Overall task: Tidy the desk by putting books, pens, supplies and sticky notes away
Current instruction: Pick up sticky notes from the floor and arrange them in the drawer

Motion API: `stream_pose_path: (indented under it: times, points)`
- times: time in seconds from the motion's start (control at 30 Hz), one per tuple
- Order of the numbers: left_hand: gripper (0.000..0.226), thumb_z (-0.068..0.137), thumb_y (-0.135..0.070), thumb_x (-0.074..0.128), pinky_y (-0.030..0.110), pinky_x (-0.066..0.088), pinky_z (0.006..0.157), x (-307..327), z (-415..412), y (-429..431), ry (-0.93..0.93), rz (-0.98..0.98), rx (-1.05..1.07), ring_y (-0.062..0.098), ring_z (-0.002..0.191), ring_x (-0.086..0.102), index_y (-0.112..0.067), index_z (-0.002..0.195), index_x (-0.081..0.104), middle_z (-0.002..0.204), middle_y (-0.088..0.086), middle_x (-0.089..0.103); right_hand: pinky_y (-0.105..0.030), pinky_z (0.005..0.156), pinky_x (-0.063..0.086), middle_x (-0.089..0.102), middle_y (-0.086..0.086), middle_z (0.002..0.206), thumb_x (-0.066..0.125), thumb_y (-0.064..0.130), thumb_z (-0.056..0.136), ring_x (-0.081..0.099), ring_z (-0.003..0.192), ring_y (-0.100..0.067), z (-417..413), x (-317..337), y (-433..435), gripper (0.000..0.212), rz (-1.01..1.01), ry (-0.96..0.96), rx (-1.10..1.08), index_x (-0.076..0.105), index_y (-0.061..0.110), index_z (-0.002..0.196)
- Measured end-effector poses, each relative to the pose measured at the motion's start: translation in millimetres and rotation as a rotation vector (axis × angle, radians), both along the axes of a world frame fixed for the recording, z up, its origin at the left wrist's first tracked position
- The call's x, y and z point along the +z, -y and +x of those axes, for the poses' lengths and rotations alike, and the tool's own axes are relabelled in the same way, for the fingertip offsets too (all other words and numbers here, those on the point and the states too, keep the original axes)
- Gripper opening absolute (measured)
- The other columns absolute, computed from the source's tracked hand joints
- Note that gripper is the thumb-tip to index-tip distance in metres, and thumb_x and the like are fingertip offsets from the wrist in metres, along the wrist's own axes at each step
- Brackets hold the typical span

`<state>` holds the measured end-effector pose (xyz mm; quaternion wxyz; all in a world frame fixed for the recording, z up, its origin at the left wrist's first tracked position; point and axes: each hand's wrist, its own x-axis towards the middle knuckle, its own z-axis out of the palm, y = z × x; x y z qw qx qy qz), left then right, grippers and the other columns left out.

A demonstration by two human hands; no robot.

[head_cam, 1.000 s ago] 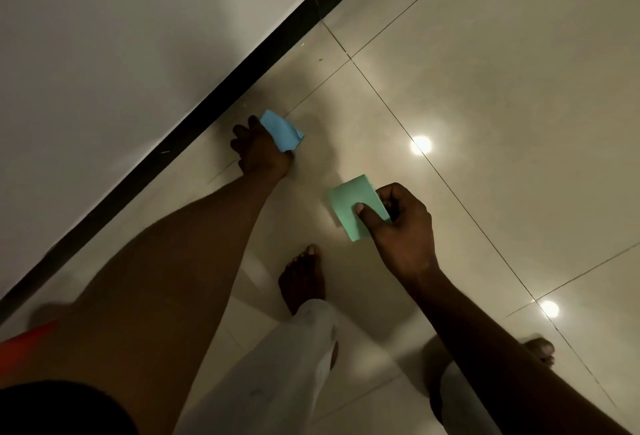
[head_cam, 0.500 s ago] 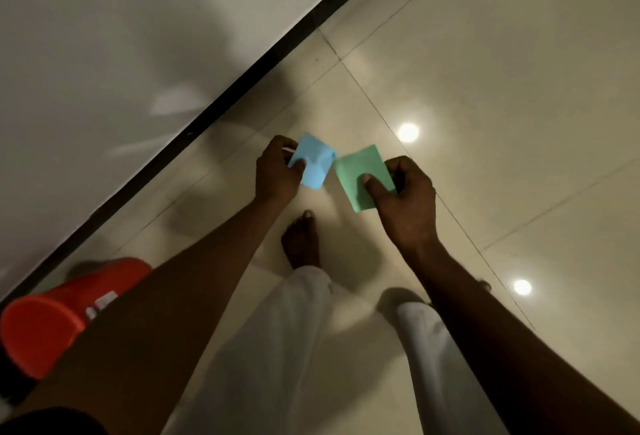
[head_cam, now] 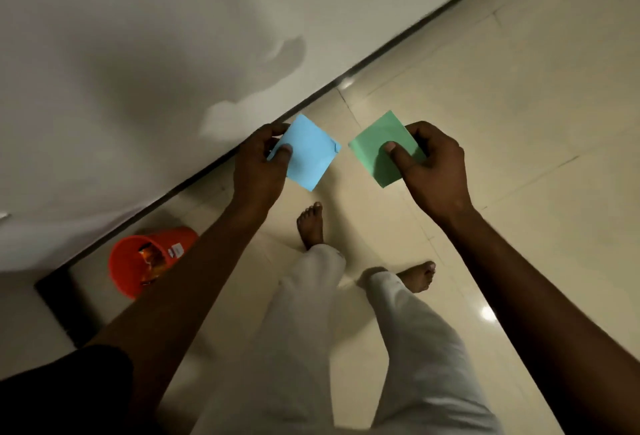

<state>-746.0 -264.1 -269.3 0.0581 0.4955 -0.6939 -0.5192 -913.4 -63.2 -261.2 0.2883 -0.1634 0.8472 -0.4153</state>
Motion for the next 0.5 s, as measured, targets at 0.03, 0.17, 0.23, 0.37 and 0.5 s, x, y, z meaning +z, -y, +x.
stream_pose_path:
  times: [0.03,0.17,0.23,0.37,0.5]
  points:
    - [0.03,0.088,-0.014,0.062,0.043,0.059,0.085,26.4,2.9,2.9,-0.024,-0.014,-0.002,0.012,0.098,0.068,-0.027,0.113,0.071,0.106,-0.008,0.073,-0.021,0.063,0.046,0.07,0.015,0.088,0.067,0.03,0.093,0.064,0.08,-0.003,0.6,25.4,3.3,0.007,-0.013,-0.015,0.01,0.067,0.024,0.095]
    - [0.029,0.092,-0.008,0.06,0.022,0.052,0.076,115.6,12.3,7.5,-0.1,-0.04,-0.019,0.005,0.095,0.068,-0.025,0.113,0.071,0.102,-0.014,0.073,-0.03,0.064,0.049,0.07,0.011,0.084,0.069,0.028,0.092,0.064,0.076,-0.008,16.9,111.0,14.2,0.005,-0.069,-0.04,0.022,0.068,0.023,0.093]
    - [0.029,0.093,-0.006,0.06,0.025,0.053,0.08,153.2,24.8,8.3,-0.172,-0.032,0.009,0.008,0.098,0.068,-0.026,0.111,0.071,0.105,-0.013,0.074,-0.034,0.065,0.051,0.071,0.011,0.086,0.069,0.027,0.093,0.065,0.078,-0.01,28.0,148.9,20.1,0.003,-0.083,-0.044,0.041,0.069,0.025,0.094]
    - [0.034,0.092,-0.004,0.058,0.03,0.053,0.084,209.5,56.0,6.8,-0.234,-0.043,0.058,0.011,0.102,0.068,-0.031,0.107,0.071,0.107,-0.014,0.074,-0.041,0.067,0.055,0.072,0.011,0.087,0.069,0.028,0.093,0.067,0.08,-0.012,48.3,205.8,30.6,0.003,-0.113,-0.018,0.089,0.07,0.025,0.094]
    - [0.031,0.093,-0.008,0.057,0.022,0.05,0.081,252.6,85.5,3.7,-0.183,-0.155,0.12,0.004,0.104,0.065,-0.029,0.11,0.072,0.109,-0.02,0.072,-0.042,0.073,0.058,0.074,0.012,0.092,0.07,0.027,0.094,0.069,0.086,-0.009,55.2,243.6,37.0,0.007,-0.172,-0.009,0.161,0.073,0.027,0.101]
